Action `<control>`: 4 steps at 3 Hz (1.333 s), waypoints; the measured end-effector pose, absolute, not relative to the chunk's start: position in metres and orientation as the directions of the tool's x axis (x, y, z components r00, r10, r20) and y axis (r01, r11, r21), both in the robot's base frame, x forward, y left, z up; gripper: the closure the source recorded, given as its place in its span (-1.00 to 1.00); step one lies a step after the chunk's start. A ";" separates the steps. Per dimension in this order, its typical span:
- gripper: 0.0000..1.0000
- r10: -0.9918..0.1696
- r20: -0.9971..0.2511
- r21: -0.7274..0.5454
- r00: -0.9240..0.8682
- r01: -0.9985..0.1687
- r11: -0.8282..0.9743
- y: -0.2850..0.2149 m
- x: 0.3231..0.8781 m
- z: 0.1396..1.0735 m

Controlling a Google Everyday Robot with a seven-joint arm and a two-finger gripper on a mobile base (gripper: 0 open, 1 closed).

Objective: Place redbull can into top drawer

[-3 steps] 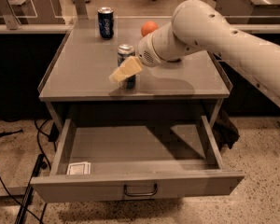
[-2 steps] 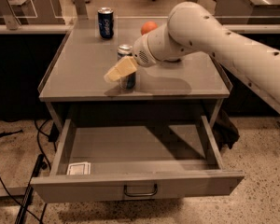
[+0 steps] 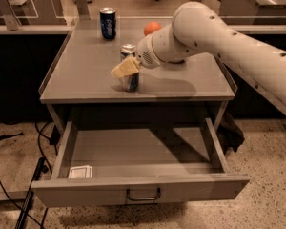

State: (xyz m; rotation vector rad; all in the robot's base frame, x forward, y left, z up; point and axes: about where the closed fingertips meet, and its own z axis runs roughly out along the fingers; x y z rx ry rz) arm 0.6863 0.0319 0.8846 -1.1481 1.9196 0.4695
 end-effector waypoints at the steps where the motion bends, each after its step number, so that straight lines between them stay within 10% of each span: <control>1: 0.31 -0.543 -0.805 -0.094 -0.238 -0.854 0.512 0.032 0.686 0.885; 2: 0.78 -0.543 -0.805 -0.094 -0.238 -0.854 0.512 0.032 0.686 0.885; 4: 1.00 -0.545 -0.806 -0.094 -0.231 -0.860 0.502 0.032 0.685 0.885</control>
Offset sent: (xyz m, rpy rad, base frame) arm 0.0000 0.0000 0.0000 0.0000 0.0000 0.0000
